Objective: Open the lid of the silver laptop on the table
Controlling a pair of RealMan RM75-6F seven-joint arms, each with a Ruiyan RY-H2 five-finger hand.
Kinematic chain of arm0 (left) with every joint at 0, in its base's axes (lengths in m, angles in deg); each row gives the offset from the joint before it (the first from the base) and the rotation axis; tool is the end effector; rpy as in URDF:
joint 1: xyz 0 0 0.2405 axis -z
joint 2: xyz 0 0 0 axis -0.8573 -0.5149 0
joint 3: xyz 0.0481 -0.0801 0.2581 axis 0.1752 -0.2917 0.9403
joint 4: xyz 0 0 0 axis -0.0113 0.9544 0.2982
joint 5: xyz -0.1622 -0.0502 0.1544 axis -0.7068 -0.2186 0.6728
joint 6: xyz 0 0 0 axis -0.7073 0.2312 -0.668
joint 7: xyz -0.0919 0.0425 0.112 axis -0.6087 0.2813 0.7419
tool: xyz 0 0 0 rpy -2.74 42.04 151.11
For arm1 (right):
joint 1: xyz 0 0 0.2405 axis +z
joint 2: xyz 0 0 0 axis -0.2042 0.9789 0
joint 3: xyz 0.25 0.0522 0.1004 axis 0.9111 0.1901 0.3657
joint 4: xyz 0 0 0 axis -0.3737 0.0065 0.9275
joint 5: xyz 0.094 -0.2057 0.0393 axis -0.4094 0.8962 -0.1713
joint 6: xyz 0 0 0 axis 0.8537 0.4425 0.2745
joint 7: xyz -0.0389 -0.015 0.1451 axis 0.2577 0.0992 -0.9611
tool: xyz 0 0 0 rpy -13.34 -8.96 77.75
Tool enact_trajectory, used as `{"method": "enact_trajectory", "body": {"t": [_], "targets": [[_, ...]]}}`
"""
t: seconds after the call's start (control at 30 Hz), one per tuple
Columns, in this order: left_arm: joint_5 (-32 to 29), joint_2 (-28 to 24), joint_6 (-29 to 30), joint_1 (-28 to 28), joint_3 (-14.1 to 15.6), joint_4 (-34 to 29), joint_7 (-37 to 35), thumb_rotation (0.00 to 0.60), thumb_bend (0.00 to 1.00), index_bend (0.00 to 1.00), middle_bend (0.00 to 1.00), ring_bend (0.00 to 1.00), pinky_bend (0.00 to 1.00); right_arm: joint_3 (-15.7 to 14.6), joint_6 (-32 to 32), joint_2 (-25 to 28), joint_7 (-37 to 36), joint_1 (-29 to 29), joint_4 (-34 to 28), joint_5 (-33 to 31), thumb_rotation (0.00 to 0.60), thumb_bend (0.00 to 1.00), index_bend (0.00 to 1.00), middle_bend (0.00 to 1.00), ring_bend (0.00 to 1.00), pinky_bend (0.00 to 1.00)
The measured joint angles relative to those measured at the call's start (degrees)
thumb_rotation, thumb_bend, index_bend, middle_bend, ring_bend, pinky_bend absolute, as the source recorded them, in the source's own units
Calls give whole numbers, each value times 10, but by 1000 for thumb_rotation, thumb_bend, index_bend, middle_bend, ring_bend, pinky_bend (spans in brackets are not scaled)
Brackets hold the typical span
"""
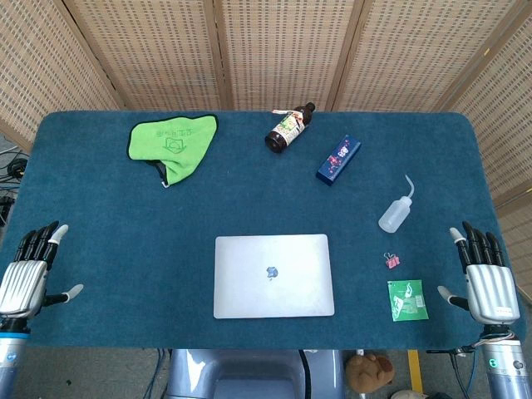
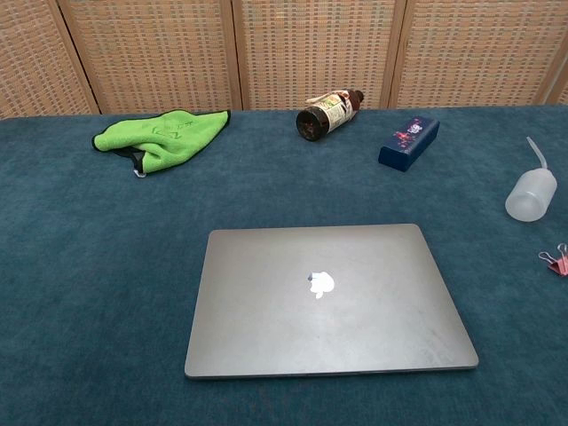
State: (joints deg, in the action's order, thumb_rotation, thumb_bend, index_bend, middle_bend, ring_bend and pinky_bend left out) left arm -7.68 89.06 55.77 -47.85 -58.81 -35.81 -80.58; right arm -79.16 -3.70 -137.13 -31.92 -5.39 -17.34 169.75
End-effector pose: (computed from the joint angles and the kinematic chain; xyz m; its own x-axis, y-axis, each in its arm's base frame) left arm -0.3303 0.2061 0.1142 0.3665 0.0519 0.9290 0.9304 -0.0201 -0.3659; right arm -0.3250 -0.2118 0.1342 0.4564 0.0571 0.8879 -0.8897 0.0160 0.4563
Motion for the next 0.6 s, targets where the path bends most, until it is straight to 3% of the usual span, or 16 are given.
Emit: {"method": "enact_trajectory", "body": {"t": [0.27, 0.6], "targets": [[34, 3, -13, 3, 0, 1, -26, 600, 0, 0, 0, 0, 0, 0, 1, 3, -10, -1, 0, -1, 600, 0, 12, 0, 0, 0], [191, 27, -98, 96, 12, -14, -38, 600, 41, 0, 0, 0, 0, -1, 3, 4, -11, 2, -4, 5, 600, 0, 12, 0, 0, 0]]}}
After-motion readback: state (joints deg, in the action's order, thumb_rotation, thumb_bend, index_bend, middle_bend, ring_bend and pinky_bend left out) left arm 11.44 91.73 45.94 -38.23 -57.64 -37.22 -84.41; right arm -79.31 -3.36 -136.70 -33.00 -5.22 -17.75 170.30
